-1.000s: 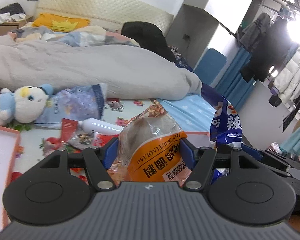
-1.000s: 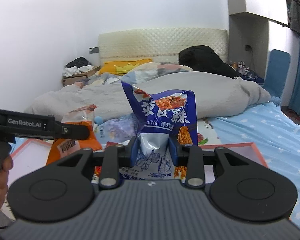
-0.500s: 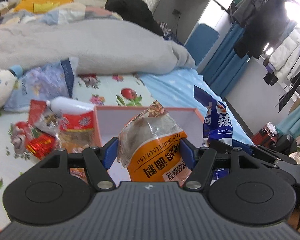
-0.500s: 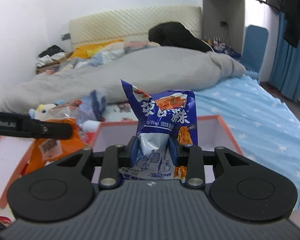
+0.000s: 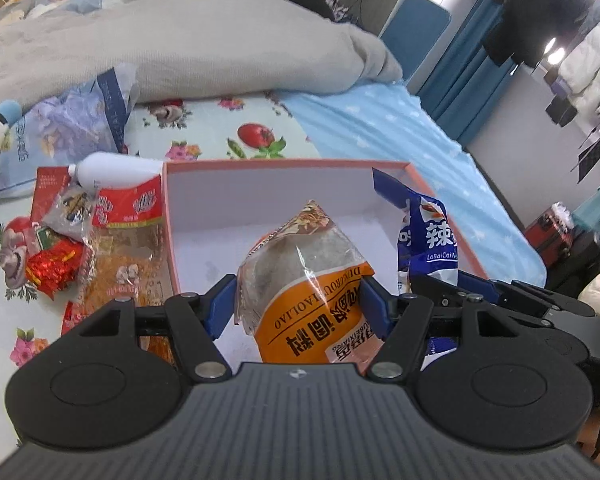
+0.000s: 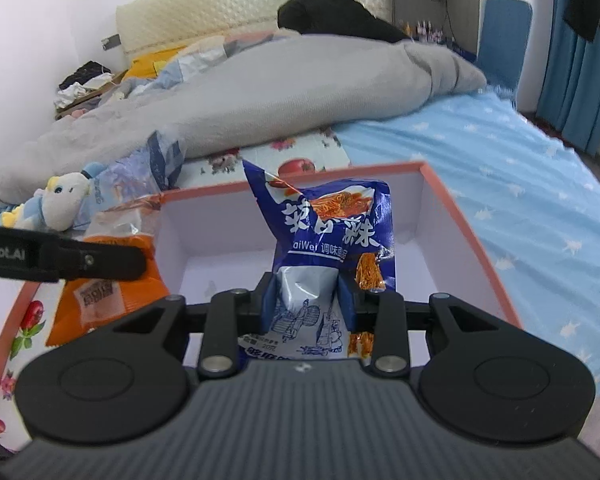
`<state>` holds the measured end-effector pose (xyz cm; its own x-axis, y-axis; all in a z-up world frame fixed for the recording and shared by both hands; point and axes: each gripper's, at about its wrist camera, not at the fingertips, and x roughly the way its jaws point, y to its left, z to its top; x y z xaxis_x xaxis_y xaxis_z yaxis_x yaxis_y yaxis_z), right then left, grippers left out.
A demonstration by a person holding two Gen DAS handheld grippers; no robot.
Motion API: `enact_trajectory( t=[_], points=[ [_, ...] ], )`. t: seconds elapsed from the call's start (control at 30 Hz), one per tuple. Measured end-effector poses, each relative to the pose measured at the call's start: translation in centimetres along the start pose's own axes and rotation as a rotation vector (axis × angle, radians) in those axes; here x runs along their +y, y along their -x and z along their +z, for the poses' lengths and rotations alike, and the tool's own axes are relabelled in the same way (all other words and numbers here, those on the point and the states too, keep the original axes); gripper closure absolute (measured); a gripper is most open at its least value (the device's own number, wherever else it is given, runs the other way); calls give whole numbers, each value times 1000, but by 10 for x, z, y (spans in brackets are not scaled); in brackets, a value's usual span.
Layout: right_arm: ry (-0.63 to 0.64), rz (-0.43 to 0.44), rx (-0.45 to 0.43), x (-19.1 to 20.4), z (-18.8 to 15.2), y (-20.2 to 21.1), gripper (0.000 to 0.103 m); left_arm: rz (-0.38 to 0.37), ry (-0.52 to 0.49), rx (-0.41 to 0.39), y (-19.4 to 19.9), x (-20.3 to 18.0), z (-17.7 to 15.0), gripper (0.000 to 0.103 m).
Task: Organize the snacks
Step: 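Open both grippers to drop the bags into the box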
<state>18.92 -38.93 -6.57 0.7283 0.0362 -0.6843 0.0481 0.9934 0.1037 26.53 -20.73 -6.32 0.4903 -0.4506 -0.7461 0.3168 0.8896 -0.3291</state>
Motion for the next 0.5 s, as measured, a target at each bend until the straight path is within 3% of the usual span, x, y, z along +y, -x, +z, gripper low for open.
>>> enact_trajectory(
  t=[0.13, 0.23, 0.3, 0.33, 0.37, 0.5],
  points=[
    [5, -10, 29, -2, -6, -8, 66, -6, -3, 4, -3, 0, -2, 32],
    [-11, -1, 43, -5, -6, -10, 64, -17, 7, -4, 0, 1, -3, 24],
    [-20, -13, 38, -6, -5, -8, 51, -6, 3, -7, 3, 1, -2, 19],
    [-24, -24, 30, -6, -4, -7, 28, 5, 5, -9, 4, 3, -1, 17],
    [-30, -35, 18, -7, -4, -5, 12, 14, 7, -12, 7, 3, -1, 15],
    [-53, -37, 1, -10, -1, 4, 11, 20, 17, -30, 19, 10, 0, 14]
  ],
)
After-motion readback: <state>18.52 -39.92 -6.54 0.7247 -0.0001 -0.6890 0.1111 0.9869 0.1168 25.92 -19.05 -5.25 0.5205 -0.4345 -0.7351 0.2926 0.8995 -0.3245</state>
